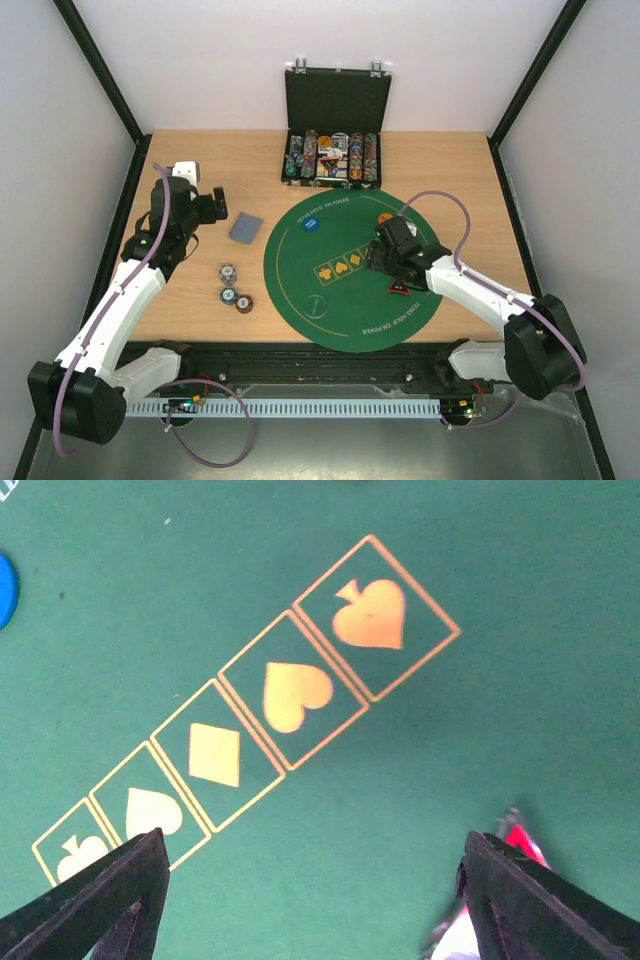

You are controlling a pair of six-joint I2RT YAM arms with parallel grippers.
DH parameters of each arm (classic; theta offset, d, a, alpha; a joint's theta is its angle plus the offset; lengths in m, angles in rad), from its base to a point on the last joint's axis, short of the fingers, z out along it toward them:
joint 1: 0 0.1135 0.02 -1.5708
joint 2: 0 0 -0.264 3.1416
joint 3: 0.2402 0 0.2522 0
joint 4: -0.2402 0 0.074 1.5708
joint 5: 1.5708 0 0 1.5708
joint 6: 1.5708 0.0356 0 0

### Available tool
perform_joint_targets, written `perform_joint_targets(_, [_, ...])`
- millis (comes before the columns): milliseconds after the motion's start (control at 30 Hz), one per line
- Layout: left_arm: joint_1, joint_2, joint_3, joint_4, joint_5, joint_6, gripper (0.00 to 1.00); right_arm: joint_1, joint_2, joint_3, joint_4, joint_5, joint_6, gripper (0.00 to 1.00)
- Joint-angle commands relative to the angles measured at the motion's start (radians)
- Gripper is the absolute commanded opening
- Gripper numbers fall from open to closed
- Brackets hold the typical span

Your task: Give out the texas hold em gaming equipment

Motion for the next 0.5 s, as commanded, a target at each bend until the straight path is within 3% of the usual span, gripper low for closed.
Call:
perform_joint_targets(0, [-0.006,-0.015,-0.005,0.002,-0.034,-0.003,0.99,0.006,0.062,0.012,0.081,-0.106,-0.035,0.78])
perform_joint_targets(467, [-0.006,-0.007,-0.005,0.002,-0.034,-0.003,0.99,0.006,0.133,-0.101,0.132,-0.071,-0.015,0.82])
